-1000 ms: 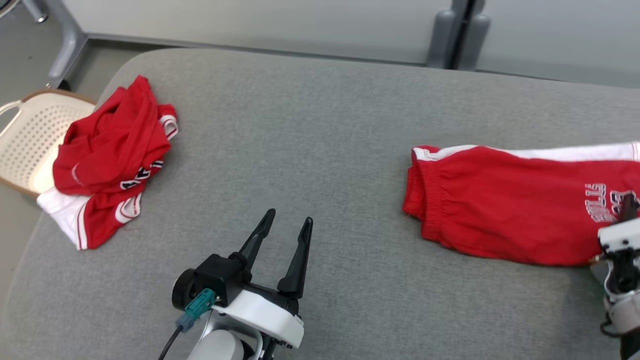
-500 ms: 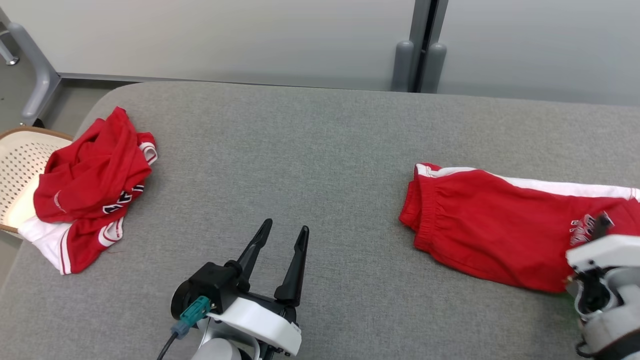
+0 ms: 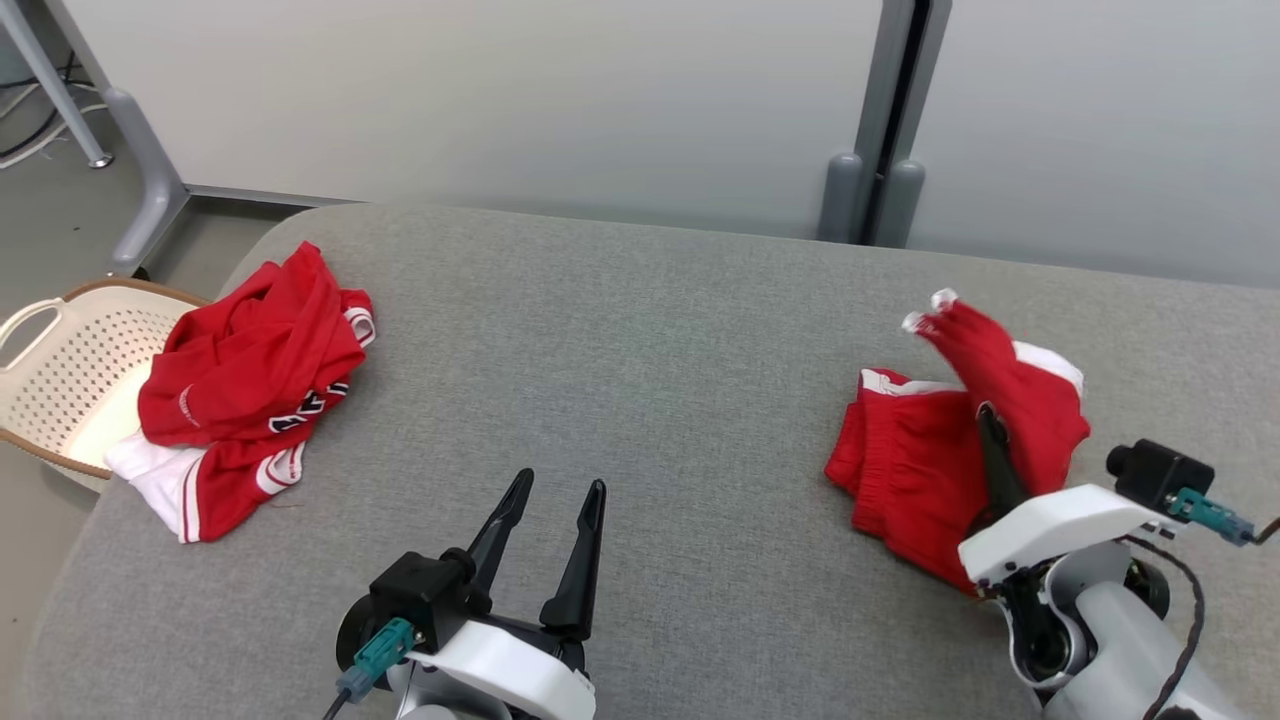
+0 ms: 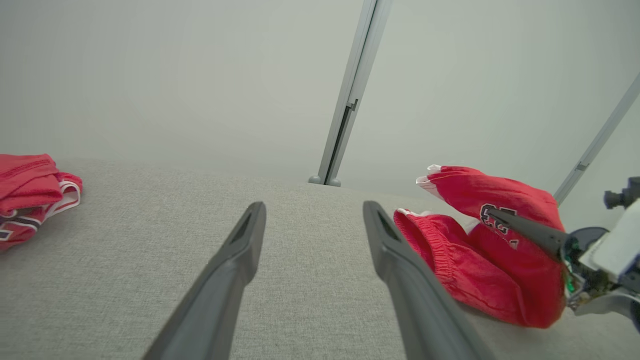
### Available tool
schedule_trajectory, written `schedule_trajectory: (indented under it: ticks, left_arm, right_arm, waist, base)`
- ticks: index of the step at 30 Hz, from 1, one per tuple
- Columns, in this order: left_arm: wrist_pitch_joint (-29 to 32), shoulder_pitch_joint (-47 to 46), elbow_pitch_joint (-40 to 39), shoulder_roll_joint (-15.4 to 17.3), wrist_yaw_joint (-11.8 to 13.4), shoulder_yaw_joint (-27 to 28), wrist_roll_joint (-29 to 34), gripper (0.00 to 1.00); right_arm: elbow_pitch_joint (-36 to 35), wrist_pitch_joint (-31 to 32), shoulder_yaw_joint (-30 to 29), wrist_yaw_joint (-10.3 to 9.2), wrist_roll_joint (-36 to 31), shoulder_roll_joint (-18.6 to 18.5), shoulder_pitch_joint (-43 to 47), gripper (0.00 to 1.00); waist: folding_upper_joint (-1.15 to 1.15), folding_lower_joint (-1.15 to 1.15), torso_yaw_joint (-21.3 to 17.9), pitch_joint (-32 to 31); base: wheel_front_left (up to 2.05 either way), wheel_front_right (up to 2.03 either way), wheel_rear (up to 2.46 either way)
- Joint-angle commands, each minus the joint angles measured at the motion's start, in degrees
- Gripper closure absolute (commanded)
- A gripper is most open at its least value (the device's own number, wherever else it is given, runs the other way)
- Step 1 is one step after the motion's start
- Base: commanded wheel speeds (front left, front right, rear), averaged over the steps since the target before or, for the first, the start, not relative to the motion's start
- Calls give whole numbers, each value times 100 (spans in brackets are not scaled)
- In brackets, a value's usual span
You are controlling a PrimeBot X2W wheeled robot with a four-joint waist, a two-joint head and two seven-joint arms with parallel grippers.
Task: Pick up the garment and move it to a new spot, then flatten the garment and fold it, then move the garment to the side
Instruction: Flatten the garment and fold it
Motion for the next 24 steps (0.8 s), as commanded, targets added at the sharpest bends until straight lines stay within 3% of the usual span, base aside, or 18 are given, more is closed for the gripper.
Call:
schedule_trajectory:
  ticks: [1,9,10,11,12,18,24]
  left_arm:
    - [-11,30,-5,23,29,11,-40,0]
    - [-10,97,-17,23,67,59,-4,0]
    - [-10,93,-7,22,64,62,5,0]
    - [-10,90,1,22,65,70,13,0]
    - [-10,89,8,21,61,73,16,0]
    - [-10,120,29,22,84,140,-4,0]
    - [-10,123,22,22,84,145,16,0]
  right_arm:
    - [-37,18,42,0,51,-19,78,100]
    - [-238,61,569,0,249,-80,364,100]
    - [-241,34,624,0,227,-97,381,82]
    - [-233,-7,678,0,189,-119,393,28]
    - [-233,-19,760,0,176,-130,408,0]
    - [-588,-74,1310,0,227,-219,518,0]
    - [-588,312,1743,0,505,-309,567,0]
  waist:
    - [0,0,46,-29]
    - [0,0,233,-28]
    - [0,0,247,-28]
    - [0,0,260,-28]
    - [0,0,271,-28]
    - [0,0,294,-39]
    - [0,0,292,-25]
  base:
    - [0,0,0]
    - [0,0,0]
    - [0,0,0]
    - [0,0,0]
    - [0,0,0]
    - [0,0,0]
    - [0,0,0]
